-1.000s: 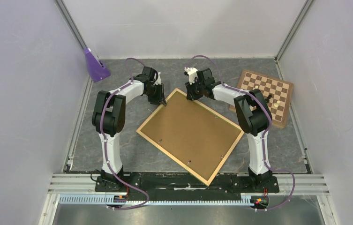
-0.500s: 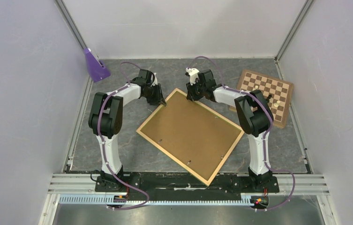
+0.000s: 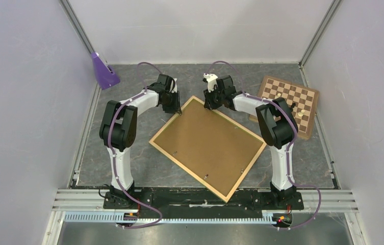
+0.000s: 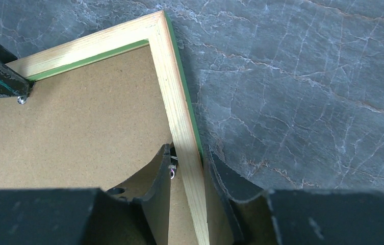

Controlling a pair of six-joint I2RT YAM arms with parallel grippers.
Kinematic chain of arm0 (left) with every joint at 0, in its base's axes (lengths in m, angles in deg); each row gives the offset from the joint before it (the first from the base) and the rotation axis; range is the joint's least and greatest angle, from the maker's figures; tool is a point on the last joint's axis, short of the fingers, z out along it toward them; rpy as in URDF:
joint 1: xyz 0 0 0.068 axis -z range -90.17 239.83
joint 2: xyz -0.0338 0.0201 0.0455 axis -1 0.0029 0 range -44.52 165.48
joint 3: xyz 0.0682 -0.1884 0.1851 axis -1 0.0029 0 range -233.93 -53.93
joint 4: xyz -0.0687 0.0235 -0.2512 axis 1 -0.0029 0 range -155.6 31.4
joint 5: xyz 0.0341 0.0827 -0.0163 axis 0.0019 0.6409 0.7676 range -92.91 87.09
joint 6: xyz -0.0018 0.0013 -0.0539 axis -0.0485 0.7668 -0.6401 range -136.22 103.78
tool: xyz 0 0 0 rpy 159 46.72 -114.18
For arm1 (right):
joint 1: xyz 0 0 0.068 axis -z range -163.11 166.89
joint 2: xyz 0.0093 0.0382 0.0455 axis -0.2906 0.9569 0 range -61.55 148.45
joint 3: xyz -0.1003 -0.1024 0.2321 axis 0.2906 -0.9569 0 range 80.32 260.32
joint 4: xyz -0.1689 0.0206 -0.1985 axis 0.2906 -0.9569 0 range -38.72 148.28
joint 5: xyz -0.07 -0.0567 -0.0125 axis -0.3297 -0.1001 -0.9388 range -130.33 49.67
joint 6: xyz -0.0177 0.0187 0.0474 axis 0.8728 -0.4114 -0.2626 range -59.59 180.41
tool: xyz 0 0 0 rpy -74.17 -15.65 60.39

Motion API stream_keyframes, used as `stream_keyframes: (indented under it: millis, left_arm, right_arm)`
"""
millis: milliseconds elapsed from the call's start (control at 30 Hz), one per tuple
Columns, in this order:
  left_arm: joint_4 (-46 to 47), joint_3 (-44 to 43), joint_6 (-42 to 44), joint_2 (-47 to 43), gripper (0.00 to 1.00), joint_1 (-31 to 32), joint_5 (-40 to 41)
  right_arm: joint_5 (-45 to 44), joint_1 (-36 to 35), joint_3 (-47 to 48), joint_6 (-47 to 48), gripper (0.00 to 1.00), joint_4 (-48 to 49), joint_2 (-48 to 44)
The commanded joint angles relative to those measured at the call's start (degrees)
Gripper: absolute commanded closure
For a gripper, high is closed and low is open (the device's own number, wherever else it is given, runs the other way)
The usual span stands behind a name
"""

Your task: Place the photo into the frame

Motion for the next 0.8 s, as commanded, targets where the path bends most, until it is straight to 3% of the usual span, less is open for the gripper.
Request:
stream_keyframes:
  millis: [0, 133, 400, 533, 767]
  left_arm:
    - [-4.68, -1.72, 2.52, 3.64, 0.76, 1.17, 3.11]
    - [-5.33, -3.15, 2.03, 4.56, 0.61, 1.12, 2.20]
    - [-5.76, -5.46, -0.34, 5.61, 0.51, 1.16, -0.67]
    - [-6.04, -5.62, 0.17, 5.56, 0.52, 1.11, 0.41]
    - [-6.08, -3.01, 1.85, 3.75, 0.65, 0.67, 2.13]
  right_arm:
    - [-6.38, 1.67, -1.09, 1.59, 0.93, -6.72, 1.46]
    - [-6.17, 1.61, -1.18, 1.60, 0.93, -6.72, 1.52]
    - [-5.73, 1.59, -1.27, 1.58, 0.93, -6.84, 1.84]
    - [-5.82, 1.61, -1.41, 1.76, 0.93, -6.83, 1.67]
    - [-6.11, 1.69, -1.18, 1.77, 0.93, -6.81, 1.52]
